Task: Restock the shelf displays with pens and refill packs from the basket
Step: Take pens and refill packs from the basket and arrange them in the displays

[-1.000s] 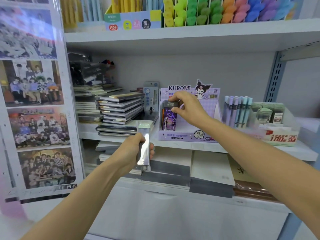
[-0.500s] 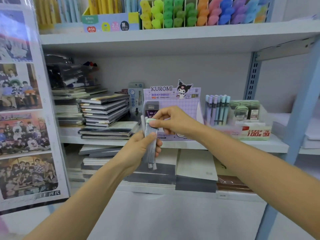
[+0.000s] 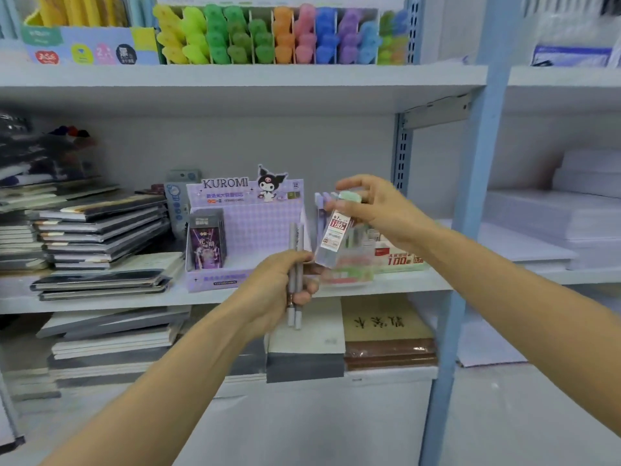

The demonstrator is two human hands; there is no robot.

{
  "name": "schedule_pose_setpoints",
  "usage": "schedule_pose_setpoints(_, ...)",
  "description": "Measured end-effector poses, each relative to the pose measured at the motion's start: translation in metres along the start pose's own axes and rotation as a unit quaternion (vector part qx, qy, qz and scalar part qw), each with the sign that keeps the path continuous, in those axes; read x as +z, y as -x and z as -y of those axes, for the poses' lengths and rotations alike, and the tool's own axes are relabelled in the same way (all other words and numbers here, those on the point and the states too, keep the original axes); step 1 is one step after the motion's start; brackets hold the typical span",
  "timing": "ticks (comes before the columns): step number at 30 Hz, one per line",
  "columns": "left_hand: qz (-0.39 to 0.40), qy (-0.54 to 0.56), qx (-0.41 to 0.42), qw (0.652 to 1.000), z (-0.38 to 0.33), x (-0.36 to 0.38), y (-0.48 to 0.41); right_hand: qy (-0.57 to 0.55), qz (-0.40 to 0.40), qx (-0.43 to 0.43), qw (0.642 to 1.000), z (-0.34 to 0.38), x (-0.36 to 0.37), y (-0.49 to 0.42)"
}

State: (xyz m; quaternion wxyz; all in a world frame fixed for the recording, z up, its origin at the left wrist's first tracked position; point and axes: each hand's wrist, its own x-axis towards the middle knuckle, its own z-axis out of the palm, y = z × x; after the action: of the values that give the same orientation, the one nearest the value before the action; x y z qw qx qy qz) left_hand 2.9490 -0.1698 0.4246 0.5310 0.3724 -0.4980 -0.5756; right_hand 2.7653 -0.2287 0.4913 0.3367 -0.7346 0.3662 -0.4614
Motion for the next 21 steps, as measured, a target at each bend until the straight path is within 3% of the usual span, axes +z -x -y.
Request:
schedule_pose_setpoints(7,0.031,-0.046,0.048,0.997,0.005,0.024,-0.02,0.051,-0.11,-0.063,0.991,-0.012,-0.098,-0.004)
schedule_pose_setpoints(21,0.052,-0.108,0.06,0.991,0.016,0.02,-0.032,0.078,-0.077,-0.071,0.991,-0.044,-0.087,-0.039)
